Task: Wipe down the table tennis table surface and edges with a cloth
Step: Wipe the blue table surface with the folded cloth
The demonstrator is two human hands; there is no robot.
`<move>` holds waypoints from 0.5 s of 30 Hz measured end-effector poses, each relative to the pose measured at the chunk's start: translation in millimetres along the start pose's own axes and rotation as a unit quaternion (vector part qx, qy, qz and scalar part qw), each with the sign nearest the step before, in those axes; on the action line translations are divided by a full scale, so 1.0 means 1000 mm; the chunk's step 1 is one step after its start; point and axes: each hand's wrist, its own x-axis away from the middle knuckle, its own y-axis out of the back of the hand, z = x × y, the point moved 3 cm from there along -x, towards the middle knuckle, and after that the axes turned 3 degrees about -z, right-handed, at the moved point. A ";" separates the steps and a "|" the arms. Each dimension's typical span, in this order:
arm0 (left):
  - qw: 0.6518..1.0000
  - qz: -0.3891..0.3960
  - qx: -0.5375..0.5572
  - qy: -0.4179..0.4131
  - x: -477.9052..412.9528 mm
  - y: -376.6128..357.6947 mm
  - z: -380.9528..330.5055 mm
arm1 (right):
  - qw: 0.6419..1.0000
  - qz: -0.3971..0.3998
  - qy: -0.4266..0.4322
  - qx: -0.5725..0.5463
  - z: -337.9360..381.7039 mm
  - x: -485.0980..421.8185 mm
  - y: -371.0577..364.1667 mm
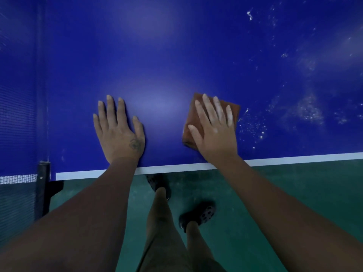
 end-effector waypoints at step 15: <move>0.998 0.053 -0.016 -0.019 0.002 -0.001 -0.011 | 0.992 0.000 -0.129 0.012 0.029 0.026 0.001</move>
